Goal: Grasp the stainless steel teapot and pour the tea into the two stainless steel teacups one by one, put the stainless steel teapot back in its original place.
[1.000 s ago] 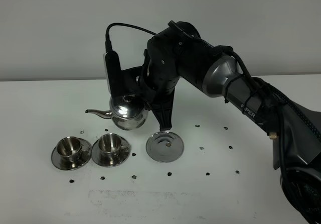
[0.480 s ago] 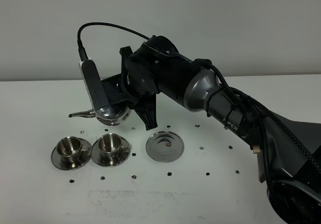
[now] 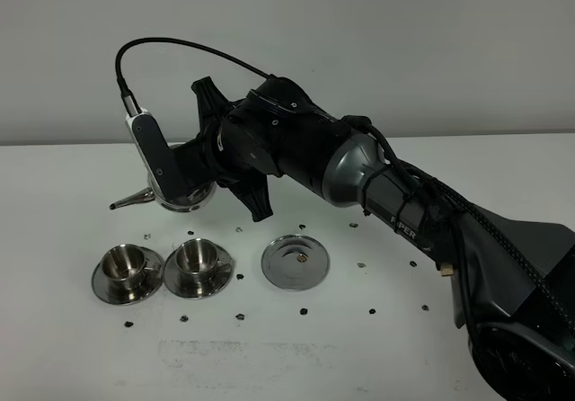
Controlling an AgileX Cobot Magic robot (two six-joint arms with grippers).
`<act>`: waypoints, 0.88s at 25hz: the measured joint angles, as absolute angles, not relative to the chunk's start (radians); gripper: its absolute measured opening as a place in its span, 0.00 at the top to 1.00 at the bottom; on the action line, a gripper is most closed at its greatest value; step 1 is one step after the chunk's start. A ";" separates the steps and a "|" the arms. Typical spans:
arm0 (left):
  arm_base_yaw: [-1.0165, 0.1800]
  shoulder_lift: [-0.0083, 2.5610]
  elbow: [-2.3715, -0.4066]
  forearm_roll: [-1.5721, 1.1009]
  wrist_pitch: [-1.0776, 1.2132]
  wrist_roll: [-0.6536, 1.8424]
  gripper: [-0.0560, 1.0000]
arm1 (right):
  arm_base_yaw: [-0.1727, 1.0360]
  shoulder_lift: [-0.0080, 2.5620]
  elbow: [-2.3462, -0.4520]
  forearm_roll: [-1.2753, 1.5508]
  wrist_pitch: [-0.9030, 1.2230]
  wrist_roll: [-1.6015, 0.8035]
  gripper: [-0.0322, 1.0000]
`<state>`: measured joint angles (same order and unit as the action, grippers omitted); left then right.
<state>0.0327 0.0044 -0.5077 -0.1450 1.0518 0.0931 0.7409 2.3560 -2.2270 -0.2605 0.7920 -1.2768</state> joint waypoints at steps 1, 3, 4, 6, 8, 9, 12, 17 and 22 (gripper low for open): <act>0.033 0.004 -0.508 -0.145 1.052 0.093 0.48 | 0.741 2.356 -2.227 -0.260 0.783 -1.294 0.77; 0.033 0.004 -0.508 -0.145 1.052 0.093 0.48 | 0.741 2.356 -2.227 -0.262 0.768 -1.315 0.77; 0.033 0.004 -0.508 -0.145 1.052 0.093 0.48 | 0.741 2.356 -2.227 -0.264 0.760 -1.319 0.77; 0.033 0.004 -0.508 -0.145 1.052 0.093 0.48 | 0.741 2.364 -2.227 -0.266 0.742 -1.319 0.77; 0.033 0.004 -0.508 -0.145 1.052 0.093 0.48 | 0.741 2.376 -2.227 -0.271 0.719 -1.320 0.77; 0.033 0.004 -0.508 -0.145 1.052 0.093 0.48 | 0.741 2.383 -2.227 -0.276 0.711 -1.320 0.77; 0.033 0.004 -0.508 -0.145 1.052 0.093 0.48 | 0.741 2.405 -2.227 -0.292 0.685 -1.323 0.77; 0.033 0.004 -0.508 -0.145 1.052 0.093 0.48 | 0.735 2.430 -2.227 -0.316 0.644 -1.325 0.77; 0.033 0.004 -0.508 -0.145 1.052 0.093 0.48 | 0.732 2.445 -2.227 -0.348 0.633 -1.326 0.77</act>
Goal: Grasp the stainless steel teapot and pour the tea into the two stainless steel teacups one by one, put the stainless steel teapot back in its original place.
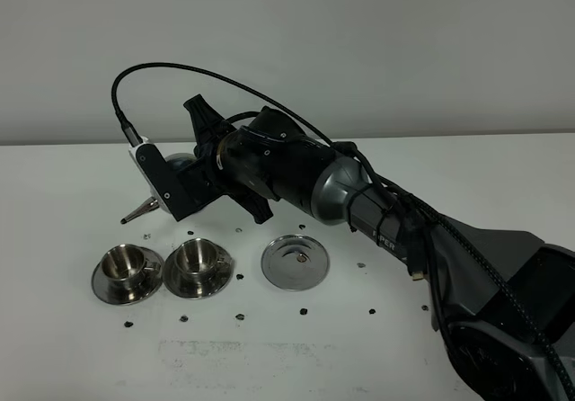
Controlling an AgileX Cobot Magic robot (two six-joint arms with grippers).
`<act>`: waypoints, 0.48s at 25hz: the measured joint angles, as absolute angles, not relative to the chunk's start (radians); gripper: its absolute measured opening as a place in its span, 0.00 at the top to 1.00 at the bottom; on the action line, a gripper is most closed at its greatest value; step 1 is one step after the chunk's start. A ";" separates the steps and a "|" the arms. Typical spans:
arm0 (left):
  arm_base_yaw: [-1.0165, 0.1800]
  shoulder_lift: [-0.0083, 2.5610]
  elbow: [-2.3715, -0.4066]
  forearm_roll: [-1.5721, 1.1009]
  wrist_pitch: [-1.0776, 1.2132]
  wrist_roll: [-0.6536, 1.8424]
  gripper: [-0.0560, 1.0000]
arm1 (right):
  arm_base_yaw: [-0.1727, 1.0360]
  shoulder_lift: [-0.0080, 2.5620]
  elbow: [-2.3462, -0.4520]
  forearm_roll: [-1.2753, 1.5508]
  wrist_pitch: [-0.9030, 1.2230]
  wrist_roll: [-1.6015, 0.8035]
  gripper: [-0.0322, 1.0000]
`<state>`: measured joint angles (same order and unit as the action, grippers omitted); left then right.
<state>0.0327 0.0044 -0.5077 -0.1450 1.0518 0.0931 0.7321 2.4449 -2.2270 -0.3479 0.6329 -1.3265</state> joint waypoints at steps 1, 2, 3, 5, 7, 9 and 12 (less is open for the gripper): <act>0.033 0.004 -0.508 -0.145 1.052 0.093 0.48 | 0.732 2.445 -2.227 -0.348 0.630 -1.326 0.77; 0.033 0.004 -0.508 -0.145 1.052 0.093 0.48 | 0.732 2.445 -2.227 -0.349 0.628 -1.326 0.77; 0.033 0.004 -0.508 -0.145 1.052 0.093 0.48 | 0.732 2.445 -2.227 -0.349 0.623 -1.326 0.77; 0.033 0.004 -0.508 -0.145 1.052 0.093 0.48 | 0.732 2.445 -2.227 -0.347 0.620 -1.324 0.77; 0.033 0.004 -0.508 -0.145 1.052 0.093 0.48 | 0.732 2.446 -2.227 -0.347 0.620 -1.322 0.77; 0.033 0.004 -0.508 -0.145 1.052 0.093 0.48 | 0.732 2.446 -2.227 -0.350 0.620 -1.320 0.77; 0.033 0.004 -0.508 -0.145 1.052 0.093 0.48 | 0.735 2.446 -2.227 -0.358 0.620 -1.315 0.77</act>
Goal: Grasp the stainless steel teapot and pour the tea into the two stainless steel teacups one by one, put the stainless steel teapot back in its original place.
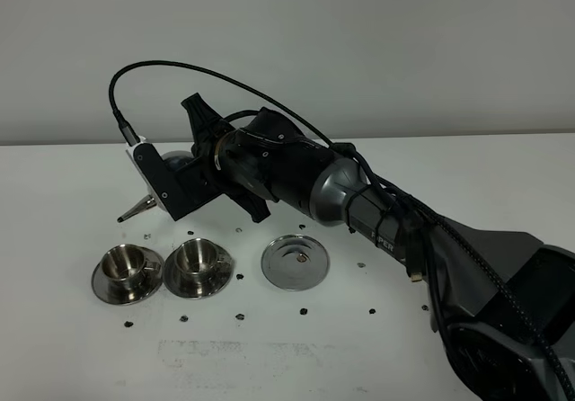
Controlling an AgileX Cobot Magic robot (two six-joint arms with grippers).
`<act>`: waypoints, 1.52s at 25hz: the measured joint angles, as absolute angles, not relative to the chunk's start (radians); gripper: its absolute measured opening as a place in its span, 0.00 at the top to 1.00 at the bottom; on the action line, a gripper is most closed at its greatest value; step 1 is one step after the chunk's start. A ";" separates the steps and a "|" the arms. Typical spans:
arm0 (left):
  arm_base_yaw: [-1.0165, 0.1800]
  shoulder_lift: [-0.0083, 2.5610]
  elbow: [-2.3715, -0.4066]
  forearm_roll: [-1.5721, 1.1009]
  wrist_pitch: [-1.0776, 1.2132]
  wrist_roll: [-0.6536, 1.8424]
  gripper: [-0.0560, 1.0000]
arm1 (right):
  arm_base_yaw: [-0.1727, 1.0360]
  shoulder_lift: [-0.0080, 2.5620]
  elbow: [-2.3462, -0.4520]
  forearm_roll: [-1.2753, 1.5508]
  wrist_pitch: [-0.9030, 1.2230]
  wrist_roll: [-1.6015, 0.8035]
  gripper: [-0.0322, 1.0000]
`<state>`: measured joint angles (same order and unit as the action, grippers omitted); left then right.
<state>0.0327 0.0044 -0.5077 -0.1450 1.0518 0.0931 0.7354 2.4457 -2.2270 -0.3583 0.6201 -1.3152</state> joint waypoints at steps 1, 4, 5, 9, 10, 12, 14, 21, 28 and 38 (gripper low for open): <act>0.033 0.004 -0.508 -0.145 1.052 0.093 0.48 | 0.740 2.446 -2.227 -0.361 0.620 -1.314 0.77; 0.033 0.004 -0.508 -0.145 1.052 0.093 0.48 | 0.750 2.450 -2.227 -0.365 0.618 -1.311 0.77; 0.033 0.004 -0.508 -0.145 1.052 0.093 0.48 | 0.752 2.452 -2.227 -0.365 0.618 -1.311 0.77; 0.033 0.004 -0.508 -0.145 1.052 0.093 0.48 | 0.752 2.455 -2.227 -0.365 0.616 -1.311 0.77; 0.033 0.004 -0.508 -0.145 1.052 0.093 0.48 | 0.752 2.455 -2.227 -0.372 0.614 -1.311 0.77; 0.033 0.004 -0.508 -0.145 1.052 0.093 0.48 | 0.752 2.455 -2.227 -0.390 0.614 -1.308 0.77; 0.033 0.004 -0.508 -0.145 1.052 0.093 0.48 | 0.752 2.462 -2.227 -0.413 0.612 -1.298 0.77; 0.033 0.004 -0.508 -0.145 1.052 0.093 0.48 | 0.755 2.475 -2.227 -0.433 0.606 -1.278 0.77; 0.033 0.004 -0.508 -0.145 1.052 0.093 0.48 | 0.773 2.485 -2.227 -0.467 0.575 -1.274 0.77; 0.033 0.004 -0.508 -0.145 1.052 0.093 0.48 | 0.780 2.533 -2.227 -0.524 0.563 -1.251 0.77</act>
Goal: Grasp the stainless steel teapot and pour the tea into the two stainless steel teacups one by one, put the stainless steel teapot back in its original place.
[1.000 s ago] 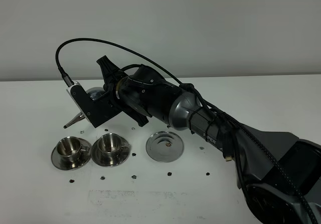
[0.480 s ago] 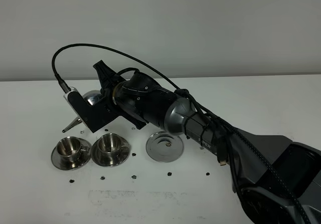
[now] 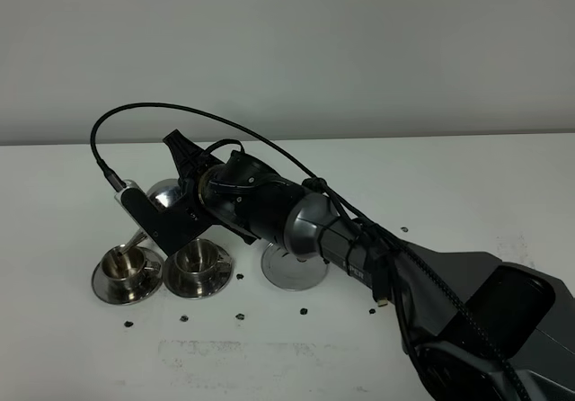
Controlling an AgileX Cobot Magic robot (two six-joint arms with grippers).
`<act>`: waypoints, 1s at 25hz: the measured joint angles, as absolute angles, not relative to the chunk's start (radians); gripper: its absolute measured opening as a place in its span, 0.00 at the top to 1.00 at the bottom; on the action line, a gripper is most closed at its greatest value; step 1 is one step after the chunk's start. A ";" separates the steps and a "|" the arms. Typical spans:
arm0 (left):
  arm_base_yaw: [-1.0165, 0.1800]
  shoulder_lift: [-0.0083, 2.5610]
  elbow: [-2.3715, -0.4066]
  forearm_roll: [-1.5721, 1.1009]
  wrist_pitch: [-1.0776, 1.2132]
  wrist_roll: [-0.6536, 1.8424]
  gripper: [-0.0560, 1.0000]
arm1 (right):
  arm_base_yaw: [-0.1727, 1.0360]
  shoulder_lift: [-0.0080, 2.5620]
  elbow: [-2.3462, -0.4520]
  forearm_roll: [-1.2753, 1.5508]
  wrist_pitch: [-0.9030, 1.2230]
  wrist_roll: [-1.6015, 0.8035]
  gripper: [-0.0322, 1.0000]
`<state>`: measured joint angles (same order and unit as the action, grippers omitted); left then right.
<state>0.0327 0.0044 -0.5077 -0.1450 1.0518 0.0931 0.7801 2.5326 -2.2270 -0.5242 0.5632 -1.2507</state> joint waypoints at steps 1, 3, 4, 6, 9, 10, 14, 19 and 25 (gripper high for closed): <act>0.033 0.004 -0.508 -0.145 1.052 0.093 0.48 | 0.780 2.534 -2.227 -0.534 0.561 -1.242 0.77; 0.033 0.004 -0.508 -0.145 1.052 0.093 0.48 | 0.780 2.535 -2.227 -0.557 0.561 -1.222 0.77; 0.033 0.004 -0.508 -0.145 1.052 0.093 0.48 | 0.780 2.535 -2.227 -0.575 0.561 -1.211 0.77; 0.033 0.004 -0.508 -0.145 1.052 0.093 0.48 | 0.781 2.535 -2.227 -0.604 0.555 -1.197 0.77; 0.033 0.004 -0.508 -0.145 1.052 0.093 0.48 | 0.781 2.535 -2.227 -0.622 0.554 -1.186 0.77; 0.033 0.004 -0.508 -0.145 1.052 0.093 0.48 | 0.781 2.535 -2.227 -0.629 0.554 -1.185 0.77; 0.033 0.004 -0.508 -0.145 1.052 0.093 0.48 | 0.781 2.535 -2.227 -0.649 0.553 -1.184 0.77; 0.033 0.004 -0.508 -0.145 1.052 0.093 0.48 | 0.786 2.535 -2.227 -0.670 0.552 -1.184 0.77; 0.033 0.004 -0.508 -0.145 1.052 0.093 0.48 | 0.802 2.535 -2.227 -0.702 0.546 -1.184 0.77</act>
